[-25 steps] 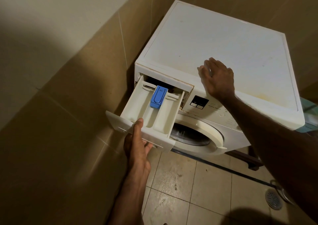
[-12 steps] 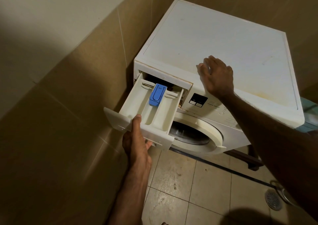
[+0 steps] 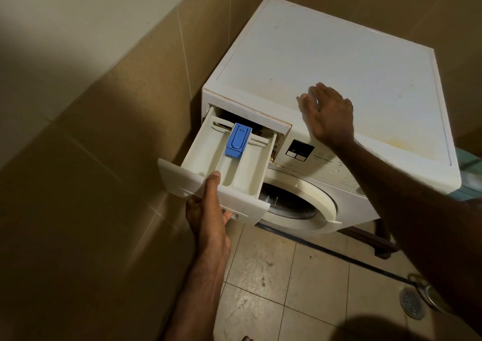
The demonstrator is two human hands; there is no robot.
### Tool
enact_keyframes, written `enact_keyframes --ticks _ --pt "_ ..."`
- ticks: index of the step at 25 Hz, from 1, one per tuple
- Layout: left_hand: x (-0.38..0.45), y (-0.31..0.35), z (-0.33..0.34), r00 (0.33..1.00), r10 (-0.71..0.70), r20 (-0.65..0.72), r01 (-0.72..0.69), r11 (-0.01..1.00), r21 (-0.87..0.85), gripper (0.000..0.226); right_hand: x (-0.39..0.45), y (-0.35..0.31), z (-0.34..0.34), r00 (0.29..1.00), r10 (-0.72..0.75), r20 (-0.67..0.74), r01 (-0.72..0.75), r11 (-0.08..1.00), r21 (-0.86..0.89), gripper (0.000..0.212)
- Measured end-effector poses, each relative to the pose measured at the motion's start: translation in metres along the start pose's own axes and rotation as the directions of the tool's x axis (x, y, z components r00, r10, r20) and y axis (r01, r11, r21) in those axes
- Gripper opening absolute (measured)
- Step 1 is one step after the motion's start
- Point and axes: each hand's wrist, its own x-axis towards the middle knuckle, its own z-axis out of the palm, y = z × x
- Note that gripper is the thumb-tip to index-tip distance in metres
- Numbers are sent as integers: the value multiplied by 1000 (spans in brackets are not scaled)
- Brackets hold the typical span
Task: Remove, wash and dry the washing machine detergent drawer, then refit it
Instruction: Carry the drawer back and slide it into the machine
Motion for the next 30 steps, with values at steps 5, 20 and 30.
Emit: enact_keyframes --ticks 5,20,30 --pt "3 -2 -3 1000 -7 4 7 1000 -1 56 4 -2 2 993 111 32 -113 989 91 41" --pt "19 8 14 996 -32 77 33 999 -5 68 4 -4 -1 978 186 94 -198 970 139 55" --pt "25 16 18 988 -8 156 0 999 46 64 1 -12 -10 986 146 86 -150 988 47 45"
